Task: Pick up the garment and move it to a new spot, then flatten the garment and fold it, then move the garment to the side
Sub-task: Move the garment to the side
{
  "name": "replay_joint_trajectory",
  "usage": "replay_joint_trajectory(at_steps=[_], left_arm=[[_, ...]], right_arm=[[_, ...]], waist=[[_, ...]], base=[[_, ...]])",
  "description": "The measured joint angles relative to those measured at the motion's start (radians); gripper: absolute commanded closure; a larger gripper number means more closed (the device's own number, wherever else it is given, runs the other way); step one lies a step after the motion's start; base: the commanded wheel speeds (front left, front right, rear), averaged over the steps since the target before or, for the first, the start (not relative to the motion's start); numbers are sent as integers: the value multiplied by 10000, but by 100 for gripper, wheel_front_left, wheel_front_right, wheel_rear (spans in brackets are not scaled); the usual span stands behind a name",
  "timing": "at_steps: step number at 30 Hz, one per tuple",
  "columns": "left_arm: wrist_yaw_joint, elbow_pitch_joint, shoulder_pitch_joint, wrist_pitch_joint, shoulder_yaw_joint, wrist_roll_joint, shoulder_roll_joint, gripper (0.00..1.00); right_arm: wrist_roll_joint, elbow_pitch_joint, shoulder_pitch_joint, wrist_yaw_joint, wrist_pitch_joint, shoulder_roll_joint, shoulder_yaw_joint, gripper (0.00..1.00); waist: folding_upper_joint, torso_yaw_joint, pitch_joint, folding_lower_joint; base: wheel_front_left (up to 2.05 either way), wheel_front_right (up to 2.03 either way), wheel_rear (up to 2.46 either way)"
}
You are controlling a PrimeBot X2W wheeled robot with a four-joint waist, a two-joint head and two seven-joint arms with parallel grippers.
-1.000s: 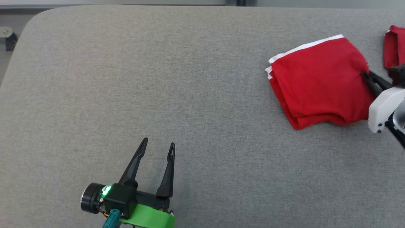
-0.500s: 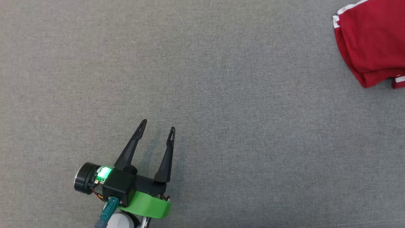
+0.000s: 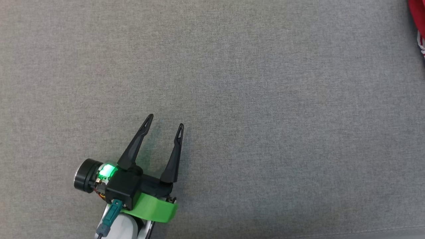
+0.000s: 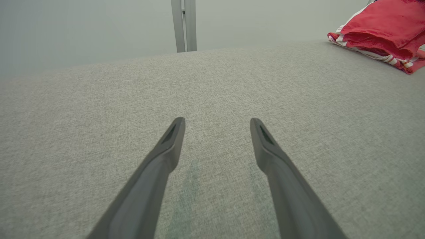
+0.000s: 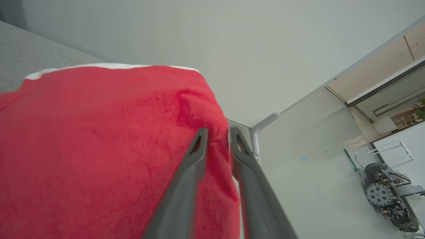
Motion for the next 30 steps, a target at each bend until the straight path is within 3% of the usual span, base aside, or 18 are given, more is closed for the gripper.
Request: replay_joint_trajectory(at_steps=[6, 14, 22, 30], left_arm=[[-40, 35, -142, 0, -54, 19, -6, 0], [117, 301, 306, 0, 128, -244, -134, 0], [456, 717, 1080, 2, 343, -671, -199, 0], [639, 1047, 1489, 0, 410, -1243, -211, 0]], right_arm=[[-2067, -531, -124, -4, -10, 445, -2163, 0], [-3154, -2821, 2880, -2, -10, 3310, -4347, 0], [-2765, -4464, 5541, -4, -12, 5496, -3916, 0], [-2481, -6032, 7655, -4, -10, 6543, -3712, 0]], waist=[[0, 61, -119, 0], [0, 113, -1106, 0], [0, 163, -2578, 0], [0, 291, -3871, -1]], base=[[0, 0, 0], [0, 0, 0], [0, 0, 0], [0, 0, 0]])
